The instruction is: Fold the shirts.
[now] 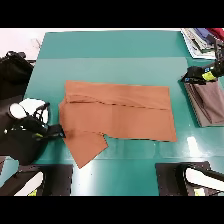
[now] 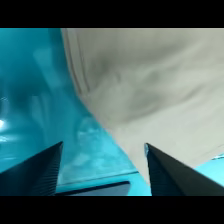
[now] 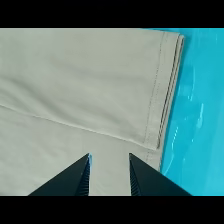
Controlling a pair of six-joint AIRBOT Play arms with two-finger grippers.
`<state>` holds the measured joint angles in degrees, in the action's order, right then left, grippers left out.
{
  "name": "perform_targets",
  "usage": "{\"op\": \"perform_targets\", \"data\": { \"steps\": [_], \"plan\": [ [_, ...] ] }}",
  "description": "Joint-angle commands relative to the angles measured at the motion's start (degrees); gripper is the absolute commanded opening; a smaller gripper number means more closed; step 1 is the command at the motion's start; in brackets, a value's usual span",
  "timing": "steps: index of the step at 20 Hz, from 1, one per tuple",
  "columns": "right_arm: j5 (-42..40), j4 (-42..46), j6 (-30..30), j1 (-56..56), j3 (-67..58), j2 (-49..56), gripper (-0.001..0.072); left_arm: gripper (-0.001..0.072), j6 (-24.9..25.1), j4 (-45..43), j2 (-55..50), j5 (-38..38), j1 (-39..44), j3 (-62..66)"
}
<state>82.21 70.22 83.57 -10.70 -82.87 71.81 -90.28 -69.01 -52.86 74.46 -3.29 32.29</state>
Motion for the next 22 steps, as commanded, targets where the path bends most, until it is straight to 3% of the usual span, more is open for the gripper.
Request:
{"op": "perform_targets", "data": {
  "steps": [1, 7, 8, 10, 14, 16, 19, 21, 22],
  "plan": [
    [0.33, -0.17, -0.07, 0.02, 0.02, -0.50, 0.0293, 0.0596, 1.01, 8.61, 2.32, -5.55, -0.02, -7.43],
    [1.57, -0.13, -0.07, 0.00, 0.02, -0.50, 0.0293, 0.0584, 2.45, 15.43, 2.29, -9.70, -0.02, -9.14],
    [2.14, -0.11, -0.11, -0.15, 0.02, -0.50, 0.0293, 0.0361, 3.72, 16.46, 2.29, -9.99, -0.02, -9.09],
    [4.04, -0.09, -0.13, -1.49, 1.46, -0.83, 0.0293, 0.0049, 5.53, 18.51, 2.34, -10.45, -0.02, -8.76],
    [4.42, 3.19, -1.57, -8.81, 15.74, -6.03, 0.0309, 0.0025, 7.23, 18.60, 2.34, -9.22, -0.02, -5.81],
    [5.05, 6.32, -1.57, -14.38, 25.88, -8.74, 0.0567, 0.0025, 8.20, 18.64, 2.34, -8.68, -0.02, -4.55],
    [4.33, 4.24, -2.14, -21.86, 41.33, -10.12, 0.0570, 0.0025, 8.74, 18.64, 2.34, -8.59, -0.02, -2.99],
    [1.70, 1.09, -4.42, -23.50, 49.42, -10.10, 0.0480, 0.0024, 9.25, 18.58, 2.34, -8.44, -0.02, -2.38],
    [-0.39, -1.53, -4.92, -23.54, 52.28, -10.10, 0.0480, 0.0024, 9.31, 18.58, 2.34, -8.35, -0.02, -2.21]
  ]
}}
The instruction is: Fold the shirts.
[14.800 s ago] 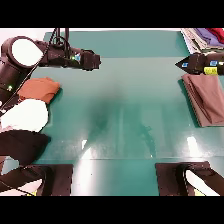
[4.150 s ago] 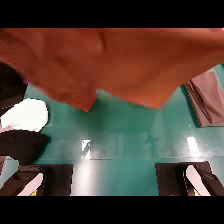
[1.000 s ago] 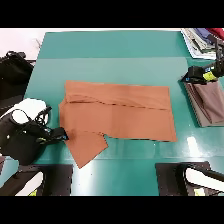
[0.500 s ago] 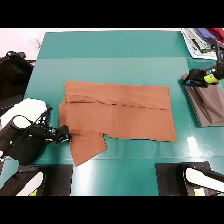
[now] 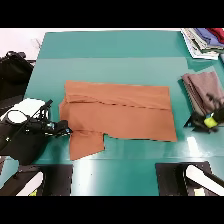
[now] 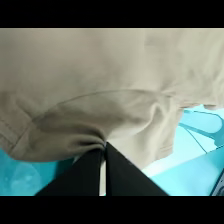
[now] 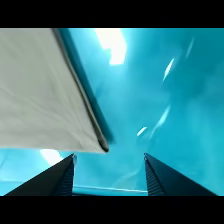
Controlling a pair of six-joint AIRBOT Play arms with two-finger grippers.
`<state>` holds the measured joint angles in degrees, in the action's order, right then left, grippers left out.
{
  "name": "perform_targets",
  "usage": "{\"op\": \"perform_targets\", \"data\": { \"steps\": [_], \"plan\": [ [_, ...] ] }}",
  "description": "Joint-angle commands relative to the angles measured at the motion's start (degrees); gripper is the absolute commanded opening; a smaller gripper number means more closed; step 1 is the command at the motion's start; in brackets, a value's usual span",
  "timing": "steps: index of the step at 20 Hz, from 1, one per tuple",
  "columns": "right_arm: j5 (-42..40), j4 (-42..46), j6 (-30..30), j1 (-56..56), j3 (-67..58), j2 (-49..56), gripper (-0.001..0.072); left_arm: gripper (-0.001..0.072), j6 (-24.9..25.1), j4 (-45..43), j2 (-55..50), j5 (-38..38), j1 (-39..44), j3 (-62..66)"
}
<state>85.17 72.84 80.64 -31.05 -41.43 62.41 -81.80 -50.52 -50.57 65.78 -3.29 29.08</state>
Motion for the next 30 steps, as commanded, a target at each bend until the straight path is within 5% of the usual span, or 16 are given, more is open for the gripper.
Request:
{"op": "perform_targets", "data": {
  "steps": [1, 6, 7, 9, 10, 16, 20, 25, 30],
  "plan": [
    [-5.51, -6.54, -2.25, -2.91, 12.66, -0.70, 0.0477, 0.0024, 0.85, 0.09, 0.04, 0.35, -0.02, 1.05],
    [-11.45, -14.56, -2.29, 3.32, 14.49, -0.68, 0.0446, 0.0024, 0.87, 0.00, 0.04, 0.66, -0.02, 1.05],
    [-11.82, -14.86, -2.29, 5.05, 14.47, -0.70, 0.0355, 0.0024, 0.90, -0.02, 0.04, 1.31, -0.02, 1.05],
    [-10.84, -13.79, -2.80, 8.17, 14.12, -0.74, 0.0061, 0.0022, 1.51, -0.72, 0.22, 3.56, -0.02, 1.42],
    [-9.05, -11.98, -2.95, 9.29, 13.05, -1.05, 0.0017, 0.0022, 1.25, -1.90, 1.55, 4.35, -0.02, 1.53],
    [4.92, 3.41, -2.64, 8.39, 2.54, -14.73, 0.0016, 0.0022, -3.56, -6.75, 16.81, 16.90, -0.02, 1.53],
    [3.85, 4.63, -0.09, 8.35, -2.45, -18.62, 0.0015, 0.0021, -3.85, -8.07, 19.58, 19.08, -0.02, 4.83],
    [-0.04, 4.76, 1.46, 14.75, -12.41, -5.77, 0.0015, 0.0021, 0.74, -8.24, 8.09, 6.27, -0.02, 14.32],
    [-1.68, 4.68, 2.10, 17.16, -24.09, 9.01, 0.0015, 0.0023, 5.75, -8.20, -14.27, -2.47, 3.04, 26.80]
  ]
}}
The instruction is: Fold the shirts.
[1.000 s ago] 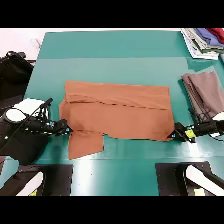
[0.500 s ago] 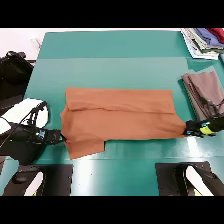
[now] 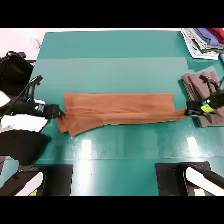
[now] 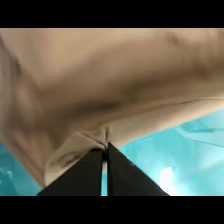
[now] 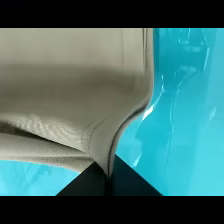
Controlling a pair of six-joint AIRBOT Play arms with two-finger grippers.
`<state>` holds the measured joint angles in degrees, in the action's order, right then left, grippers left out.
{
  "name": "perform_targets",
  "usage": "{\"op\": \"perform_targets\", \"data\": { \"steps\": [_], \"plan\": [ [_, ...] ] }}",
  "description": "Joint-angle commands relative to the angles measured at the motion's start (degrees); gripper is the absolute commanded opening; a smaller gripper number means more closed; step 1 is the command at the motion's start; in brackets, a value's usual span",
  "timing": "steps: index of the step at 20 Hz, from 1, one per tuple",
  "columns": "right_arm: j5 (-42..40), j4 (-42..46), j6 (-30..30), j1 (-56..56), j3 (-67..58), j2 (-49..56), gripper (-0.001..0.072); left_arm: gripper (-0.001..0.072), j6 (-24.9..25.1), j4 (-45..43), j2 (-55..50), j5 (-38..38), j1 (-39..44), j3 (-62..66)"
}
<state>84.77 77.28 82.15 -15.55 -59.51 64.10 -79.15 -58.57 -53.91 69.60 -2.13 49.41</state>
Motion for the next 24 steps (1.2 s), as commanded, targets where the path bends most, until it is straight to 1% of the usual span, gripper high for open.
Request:
{"op": "perform_targets", "data": {
  "steps": [1, 2, 4, 7, 8, 9, 10, 11, 12, 14, 15, 16, 17, 18, 20, 22, 23, 24],
  "plan": [
    [-1.77, 0.28, 1.07, 2.36, -8.13, 9.92, 0.0015, 0.0023, 3.19, -0.31, -15.34, -7.98, 3.41, 9.09],
    [-2.16, 0.22, 1.51, 2.71, -9.94, 12.04, 0.0016, 0.0024, 2.99, -0.26, -19.12, -9.64, 4.39, 11.58],
    [-2.19, -0.85, 1.84, 2.89, -13.60, 16.15, 0.0016, 0.0025, 0.04, -0.33, -25.20, -11.52, 4.57, 16.41],
    [-2.73, -5.46, 1.81, 2.16, -17.94, 20.94, 0.0018, 0.0026, -0.46, -0.17, -29.66, -11.67, 4.59, 20.90],
    [-2.82, -7.26, 1.75, 1.84, -19.04, 22.25, 0.0045, 0.0028, -0.46, 0.28, -29.97, -11.82, 4.59, 21.14],
    [-3.13, -8.92, 1.36, 1.22, -19.82, 23.23, 0.0254, 0.0054, -0.46, 0.28, -29.94, -11.87, 4.59, 21.22],
    [-3.28, -10.62, 0.44, 0.15, -20.35, 23.80, 0.0345, 0.0369, -0.55, 0.28, -29.94, -11.56, 4.59, 21.66],
    [-3.30, -12.17, -1.31, -0.92, -20.48, 23.91, 0.0346, 0.0566, -1.38, 0.24, -29.88, -11.15, 4.59, 22.27],
    [-3.15, -13.22, -3.50, -2.69, -20.22, 23.82, 0.0353, 0.0537, -1.77, 0.28, -29.88, -9.81, 4.59, 23.15],
    [-1.60, -13.42, -5.35, -6.69, -18.43, 23.76, 0.0556, 0.0534, -1.86, 1.75, -29.83, -7.39, 4.76, 24.37],
    [-1.25, -13.77, -6.71, -9.20, -16.50, 23.85, 0.0565, 0.0533, -1.84, 4.28, -29.86, -6.99, 4.79, 24.37],
    [-1.31, -15.58, -8.33, -11.23, -14.14, 24.11, 0.0565, 0.0424, -1.79, 6.43, -29.90, -6.97, 4.79, 24.35],
    [-1.97, -17.90, -10.27, -13.31, -11.78, 24.57, 0.0565, 0.0131, -1.49, 7.65, -29.90, -7.28, 5.20, 24.35],
    [-2.58, -20.39, -11.80, -15.02, -9.46, 25.38, 0.0564, 0.0035, -0.74, 8.28, -29.90, -8.33, 6.38, 24.35],
    [-2.82, -23.56, -14.10, -16.57, -6.12, 27.87, 0.0553, 0.0026, -0.94, 8.28, -29.97, -10.88, 10.08, 24.33],
    [-2.89, -24.09, -14.69, -15.78, -4.85, 30.97, 0.0551, 0.0026, -2.23, 8.15, -30.21, -15.58, 14.80, 24.33],
    [-3.17, -25.27, -15.74, -14.80, -4.50, 31.98, 0.0527, 0.0026, -3.93, 8.15, -30.49, -18.01, 17.11, 24.35],
    [-4.17, -27.30, -16.70, -13.57, -4.39, 32.63, 0.0469, 0.0026, -5.14, 8.15, -30.91, -19.74, 19.08, 24.35]
  ]
}}
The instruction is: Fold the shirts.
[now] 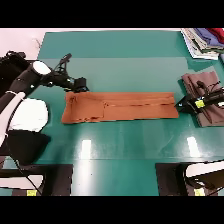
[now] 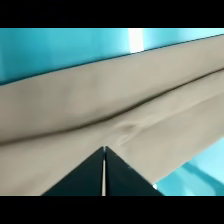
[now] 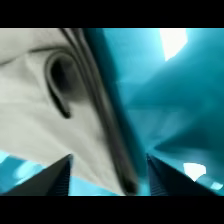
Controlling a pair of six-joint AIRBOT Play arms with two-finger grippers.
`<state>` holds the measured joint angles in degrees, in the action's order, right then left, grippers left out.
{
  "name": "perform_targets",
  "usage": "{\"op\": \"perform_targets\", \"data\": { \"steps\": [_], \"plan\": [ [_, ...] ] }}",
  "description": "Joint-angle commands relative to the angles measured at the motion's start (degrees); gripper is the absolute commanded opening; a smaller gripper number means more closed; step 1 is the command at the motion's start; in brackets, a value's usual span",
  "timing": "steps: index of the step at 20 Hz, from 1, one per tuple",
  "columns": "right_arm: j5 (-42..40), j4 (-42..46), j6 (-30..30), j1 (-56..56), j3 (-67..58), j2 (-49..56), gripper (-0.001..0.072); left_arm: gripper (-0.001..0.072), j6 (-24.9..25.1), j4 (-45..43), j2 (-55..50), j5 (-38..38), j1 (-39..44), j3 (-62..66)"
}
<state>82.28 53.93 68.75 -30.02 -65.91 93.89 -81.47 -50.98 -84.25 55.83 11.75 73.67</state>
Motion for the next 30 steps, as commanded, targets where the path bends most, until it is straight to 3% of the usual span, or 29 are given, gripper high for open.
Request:
{"op": "perform_targets", "data": {
  "steps": [1, 2, 3, 4, 5, 6, 10, 15, 19, 26, 30],
  "plan": [
    [-3.48, -5.20, -3.34, 2.19, 2.01, 2.97, 0.0447, 0.0026, -3.80, 0.57, -1.27, -7.37, 7.28, 0.11],
    [-5.40, -6.19, -3.41, 3.80, 1.95, 2.89, 0.0445, 0.0026, -4.20, 0.68, -2.10, -8.61, 9.11, 0.13],
    [-6.78, -6.67, -3.41, 4.81, 1.66, 2.78, 0.0362, 0.0025, -4.22, 0.74, -3.02, -10.10, 10.88, 0.15],
    [-6.88, -6.67, -3.50, 6.12, 0.63, 2.78, 0.0179, 0.0025, -4.24, 0.96, -4.22, -11.56, 12.66, 0.37],
    [-6.01, -6.62, -3.50, 7.02, -0.83, 2.75, 0.0072, 0.0025, -4.26, 1.01, -5.79, -12.04, 14.03, 1.27],
    [-4.26, -6.67, -3.50, 7.93, -2.78, 2.29, 0.0016, 0.0025, -4.31, 1.42, -7.52, -11.74, 14.99, 2.62],
    [0.52, -6.69, -2.84, 11.26, -11.72, -4.83, 0.0016, 0.0025, -5.40, 2.16, -14.88, -10.32, 17.88, 9.07],
    [1.53, -7.89, 3.48, 18.05, -22.64, -14.40, 0.0016, 0.0025, -6.69, 2.84, -21.88, -8.92, 19.67, 15.43],
    [1.57, -7.87, 7.76, 26.91, -29.38, -16.50, 0.0016, 0.0025, -7.06, 4.11, -24.26, -9.84, 20.41, 16.52],
    [-3.10, -7.87, 9.33, 39.21, -33.68, -16.44, 0.0016, 0.0025, -6.99, 5.07, -24.61, -9.60, 20.24, 16.85],
    [-6.73, -7.87, 9.33, 44.48, -33.64, -16.41, 0.0016, 0.0024, -7.65, -4.50, -21.84, -1.05, 16.02, 23.37]
  ]
}}
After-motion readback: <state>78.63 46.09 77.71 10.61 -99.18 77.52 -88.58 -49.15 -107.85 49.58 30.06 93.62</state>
